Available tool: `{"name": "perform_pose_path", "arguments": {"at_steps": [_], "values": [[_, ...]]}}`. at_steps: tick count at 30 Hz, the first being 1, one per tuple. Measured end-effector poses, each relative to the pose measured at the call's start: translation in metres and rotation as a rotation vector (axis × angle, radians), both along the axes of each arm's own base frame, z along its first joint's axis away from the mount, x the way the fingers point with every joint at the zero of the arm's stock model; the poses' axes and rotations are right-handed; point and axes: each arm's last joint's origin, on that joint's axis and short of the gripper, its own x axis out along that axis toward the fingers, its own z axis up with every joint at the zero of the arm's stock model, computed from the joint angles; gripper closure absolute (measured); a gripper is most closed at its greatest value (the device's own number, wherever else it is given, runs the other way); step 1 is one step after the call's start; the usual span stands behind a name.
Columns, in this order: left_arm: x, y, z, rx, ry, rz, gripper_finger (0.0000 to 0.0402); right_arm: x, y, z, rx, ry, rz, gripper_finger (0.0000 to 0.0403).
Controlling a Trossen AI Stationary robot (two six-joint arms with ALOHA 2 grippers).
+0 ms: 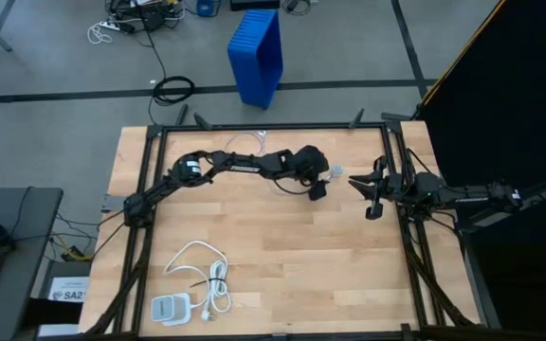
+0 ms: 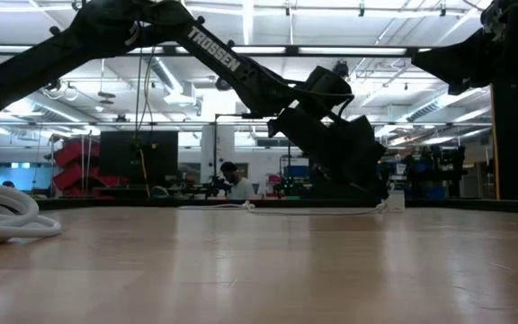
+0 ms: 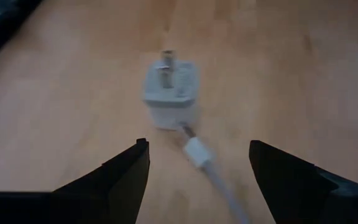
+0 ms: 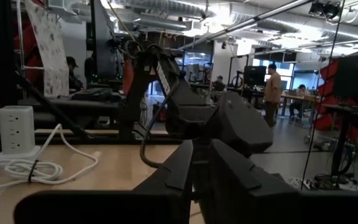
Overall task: Plug in charger
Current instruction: Prepare the white charger cable
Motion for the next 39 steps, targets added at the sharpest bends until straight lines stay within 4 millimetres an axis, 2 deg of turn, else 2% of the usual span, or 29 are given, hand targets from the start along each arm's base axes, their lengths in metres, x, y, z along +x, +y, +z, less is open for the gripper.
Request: {"name": "perform_pose_path", "arguments": {"at_steps": [8,18,21,26,28,33,39], "values": [[-0.001,0.0,-0.008,-0.036,0.029,-0.024,0.0187,0.0,0.0,0.0,0.0,0.0,0.0,0.0359],[0.002,-0.002,-0.03,-0.03,0.067,-0.025,0.0201,0.0,0.0,0.0,0.0,0.001,0.0,0.0358],[0.003,-0.003,-0.035,-0.031,0.069,-0.028,0.0238,0.0,0.0,0.0,0.0,0.0,0.0,0.0363],[0.003,-0.005,-0.036,-0.034,0.069,-0.037,0.036,0.0,0.0,0.0,0.0,-0.001,0.0,0.037],[0.003,-0.007,-0.036,-0.031,0.077,-0.045,0.0389,0.0,0.0,0.0,0.0,-0.002,0.0,0.0373],[-0.006,-0.009,-0.025,-0.01,0.18,-0.057,0.0399,0.0,0.0,0.0,0.0,-0.001,0.0,0.0377],[-0.028,-0.019,0.012,0.011,0.345,-0.089,0.0401,0.0,0.0,0.0,0.0,-0.002,0.0,0.0376]]}}
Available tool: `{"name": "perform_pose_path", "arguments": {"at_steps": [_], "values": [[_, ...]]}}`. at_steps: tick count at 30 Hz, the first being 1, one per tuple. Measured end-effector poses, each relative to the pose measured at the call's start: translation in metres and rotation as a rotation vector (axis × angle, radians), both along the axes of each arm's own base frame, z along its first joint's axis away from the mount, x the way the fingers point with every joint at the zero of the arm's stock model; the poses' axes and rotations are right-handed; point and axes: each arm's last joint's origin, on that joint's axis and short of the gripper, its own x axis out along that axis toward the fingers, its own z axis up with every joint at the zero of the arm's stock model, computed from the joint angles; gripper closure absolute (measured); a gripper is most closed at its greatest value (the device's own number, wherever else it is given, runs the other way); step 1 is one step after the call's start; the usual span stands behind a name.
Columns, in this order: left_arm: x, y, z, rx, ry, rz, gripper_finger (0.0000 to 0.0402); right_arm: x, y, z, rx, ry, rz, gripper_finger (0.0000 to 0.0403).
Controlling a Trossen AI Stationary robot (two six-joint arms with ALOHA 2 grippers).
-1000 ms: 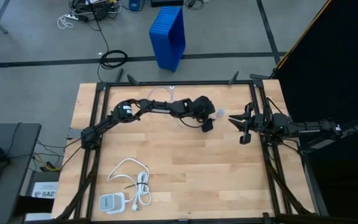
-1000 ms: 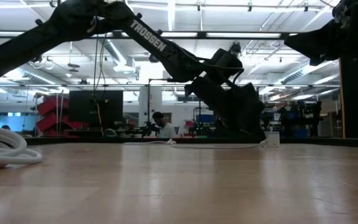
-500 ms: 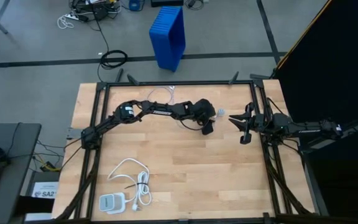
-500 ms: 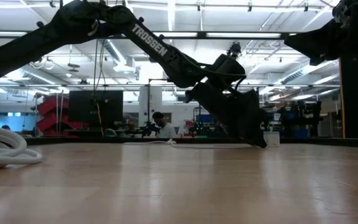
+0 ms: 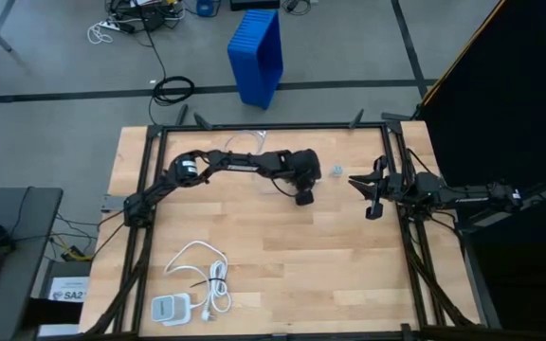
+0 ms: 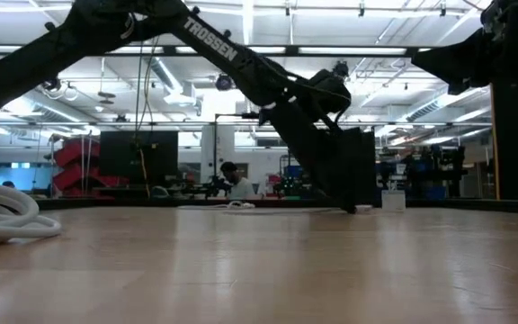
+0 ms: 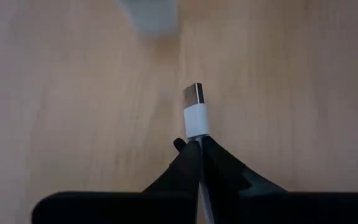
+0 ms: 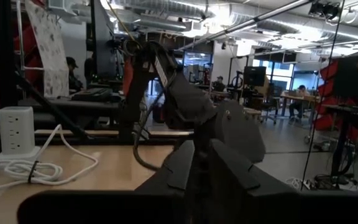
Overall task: Plug in charger
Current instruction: Prepare the white charger cable
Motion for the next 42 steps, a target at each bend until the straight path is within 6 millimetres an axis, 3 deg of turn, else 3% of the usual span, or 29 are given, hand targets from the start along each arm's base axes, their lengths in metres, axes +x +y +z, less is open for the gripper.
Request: {"name": "perform_pose_path", "arguments": {"at_steps": [5,10,15,22,26,31,42], "values": [[-0.02,-0.017,0.033,0.08,0.12,-0.025,0.0401,0.0,0.0,0.001,0.0,-0.002,0.0,0.0369],[-0.048,-0.026,0.032,0.058,0.189,-0.048,0.0401,0.0,0.0,0.001,0.0,-0.004,0.0,0.0362],[-0.091,-0.031,0.053,0.019,0.091,-0.01,0.0401,0.0,0.0,0.001,0.0,-0.003,0.0,0.0357],[-0.167,-0.04,0.076,0.023,-0.117,0.07,0.0402,0.0,0.0,0.001,0.0,-0.003,0.0,0.0356],[-0.206,-0.047,0.065,0.017,-0.147,0.11,0.0402,0.0,0.0,0.001,0.0,-0.004,0.0,0.0363],[-0.235,-0.053,0.056,0.015,-0.212,0.111,0.0402,0.0,0.0,0.001,0.0,-0.004,0.0,0.037],[-0.25,-0.059,0.031,-0.066,-0.242,0.058,0.0402,0.0,0.0,0.002,0.0,-0.005,0.0,0.0378]]}}
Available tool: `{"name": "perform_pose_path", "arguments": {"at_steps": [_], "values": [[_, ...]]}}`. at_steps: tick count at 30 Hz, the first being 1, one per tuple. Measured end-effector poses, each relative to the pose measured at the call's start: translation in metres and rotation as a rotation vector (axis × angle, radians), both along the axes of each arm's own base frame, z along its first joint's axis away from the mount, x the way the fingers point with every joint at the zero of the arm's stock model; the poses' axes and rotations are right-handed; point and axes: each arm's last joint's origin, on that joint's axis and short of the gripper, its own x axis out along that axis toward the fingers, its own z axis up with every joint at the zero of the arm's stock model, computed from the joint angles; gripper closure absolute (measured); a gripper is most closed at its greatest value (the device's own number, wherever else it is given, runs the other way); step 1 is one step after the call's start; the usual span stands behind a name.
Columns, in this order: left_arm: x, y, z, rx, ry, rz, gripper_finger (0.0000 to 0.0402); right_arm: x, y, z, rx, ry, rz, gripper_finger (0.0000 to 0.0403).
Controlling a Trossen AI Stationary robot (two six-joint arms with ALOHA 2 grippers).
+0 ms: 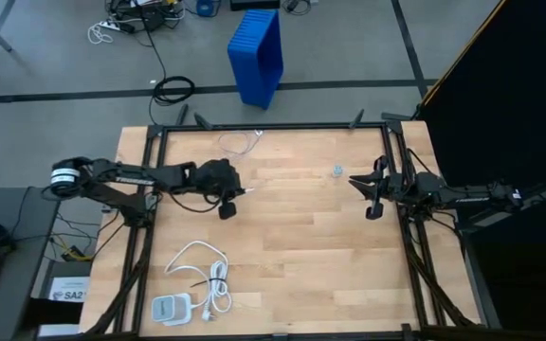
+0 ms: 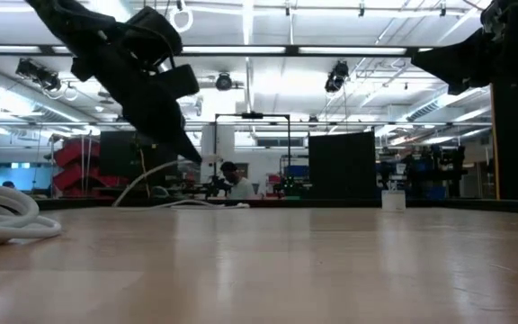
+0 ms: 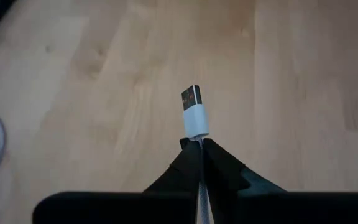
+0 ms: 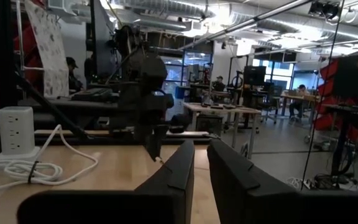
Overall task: Plug in charger
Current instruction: Prepare the white charger cable, then prepare the white outlet extension
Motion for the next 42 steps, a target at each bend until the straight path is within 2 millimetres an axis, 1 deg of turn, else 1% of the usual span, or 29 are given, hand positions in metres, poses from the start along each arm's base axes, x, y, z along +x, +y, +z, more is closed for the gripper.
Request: {"name": "perform_pose_path", "arguments": {"at_steps": [10,15,17,20,24,26,29,31,33,35,37,40,42], "values": [[-0.001,0.0,-0.001,0.016,0.013,-0.02,0.0402,0.0,0.0,0.002,0.0,-0.023,-0.003,0.0363],[0.0,0.0,-0.001,0.019,0.012,-0.022,0.0395,-0.002,-0.001,0.007,0.003,-0.076,-0.022,0.0364],[0.0,0.0,-0.001,0.022,0.014,-0.025,0.0384,-0.002,-0.001,0.007,0.003,-0.079,-0.022,0.0368],[-0.003,-0.001,-0.004,0.014,0.055,-0.026,0.0356,-0.002,-0.001,0.007,0.015,-0.077,-0.019,0.0374],[-0.009,-0.002,-0.009,-0.003,0.154,-0.012,0.0302,-0.001,-0.001,0.004,0.062,-0.059,-0.012,0.038],[-0.011,-0.002,-0.006,-0.025,0.212,-0.001,0.0273,-0.001,-0.002,0.003,0.066,-0.052,-0.028,0.038],[-0.01,-0.006,0.008,-0.099,0.289,-0.012,0.0235,-0.001,-0.003,0.002,0.072,-0.04,-0.057,0.0377],[-0.008,-0.011,0.023,-0.137,0.32,-0.053,0.0215,-0.001,-0.003,0.002,0.076,-0.036,-0.08,0.0376],[-0.005,-0.015,0.041,-0.117,0.336,-0.094,0.0202,-0.001,-0.004,0.001,0.082,-0.033,-0.11,0.0375],[-0.003,-0.019,0.058,-0.108,0.357,-0.12,0.0195,-0.001,-0.005,0.001,0.091,-0.03,-0.148,0.0375],[-0.006,-0.024,0.074,-0.135,0.403,-0.13,0.0193,-0.001,-0.006,0.001,0.11,-0.034,-0.176,0.0378],[-0.012,-0.04,0.095,-0.221,0.474,-0.12,0.0193,-0.001,-0.006,0.001,0.136,-0.043,-0.181,0.038],[-0.016,-0.054,0.104,-0.228,0.516,-0.105,0.0193,-0.002,-0.006,0.001,0.148,-0.051,-0.178,0.0378]]}}
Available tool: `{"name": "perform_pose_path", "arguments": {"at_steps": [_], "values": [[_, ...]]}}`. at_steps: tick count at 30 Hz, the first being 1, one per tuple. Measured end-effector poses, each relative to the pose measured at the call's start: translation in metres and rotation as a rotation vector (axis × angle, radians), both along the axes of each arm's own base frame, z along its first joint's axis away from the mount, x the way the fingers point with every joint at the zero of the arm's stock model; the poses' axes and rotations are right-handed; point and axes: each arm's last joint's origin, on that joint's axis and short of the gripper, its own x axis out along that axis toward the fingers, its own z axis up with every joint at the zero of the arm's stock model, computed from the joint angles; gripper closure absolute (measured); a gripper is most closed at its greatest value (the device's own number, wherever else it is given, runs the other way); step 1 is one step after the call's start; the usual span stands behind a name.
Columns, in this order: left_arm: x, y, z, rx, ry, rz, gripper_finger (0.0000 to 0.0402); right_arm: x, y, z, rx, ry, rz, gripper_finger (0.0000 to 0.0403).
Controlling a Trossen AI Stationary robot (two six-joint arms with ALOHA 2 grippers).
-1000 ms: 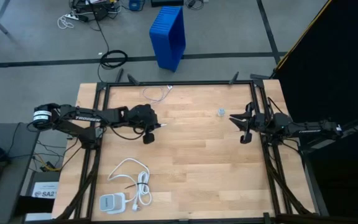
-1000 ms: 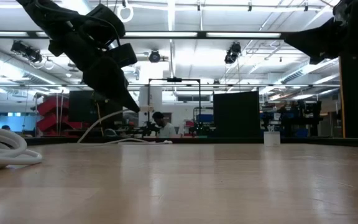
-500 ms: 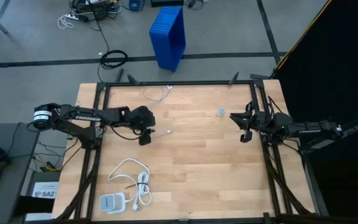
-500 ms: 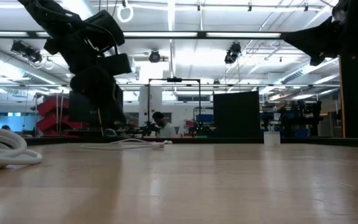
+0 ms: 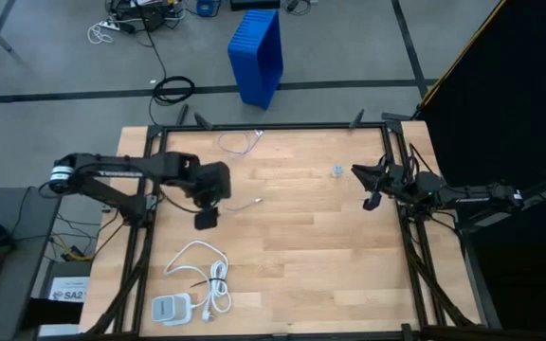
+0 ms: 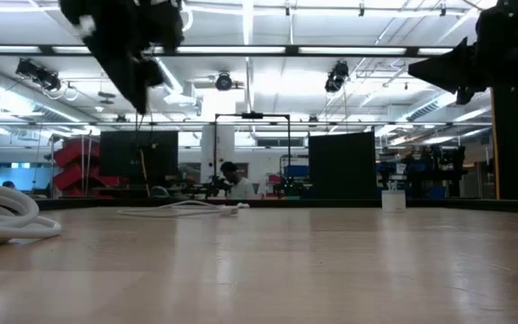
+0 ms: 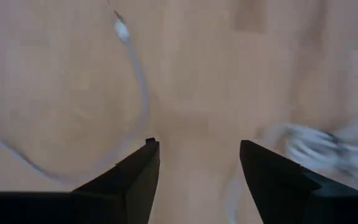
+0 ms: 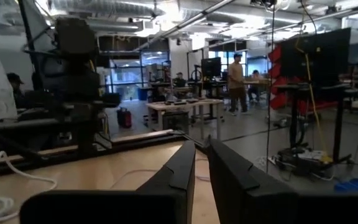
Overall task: Plug in charger
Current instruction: Prepare the white outlet extension
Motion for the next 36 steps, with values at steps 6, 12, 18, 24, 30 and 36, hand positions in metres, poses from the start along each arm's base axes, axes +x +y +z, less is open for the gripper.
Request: {"name": "perform_pose_path", "arguments": {"at_steps": [6,12,18,24,30,36], "values": [[-0.012,-0.046,0.002,-0.02,0.084,0.022,0.0193,0.0,0.0,0.0,0.003,-0.004,0.001,0.0363],[-0.029,-0.093,0.002,-0.148,0.156,0.12,0.0193,0.0,0.0,0.0,0.067,-0.034,0.028,0.0348],[-0.05,-0.137,0.017,-0.263,0.178,0.158,0.0193,0.002,0.002,-0.002,0.099,-0.028,0.1,0.0333],[-0.067,-0.173,0.032,-0.276,0.152,0.227,0.0195,0.003,0.002,-0.003,0.124,-0.021,0.119,0.0316],[-0.078,-0.212,0.015,-0.21,0.215,0.258,0.0214,0.006,0.002,-0.006,0.151,0.006,0.122,0.0303],[-0.079,-0.232,-0.005,-0.159,0.315,0.275,0.0217,0.01,0.002,-0.011,0.172,0.046,0.121,0.0291]]}}
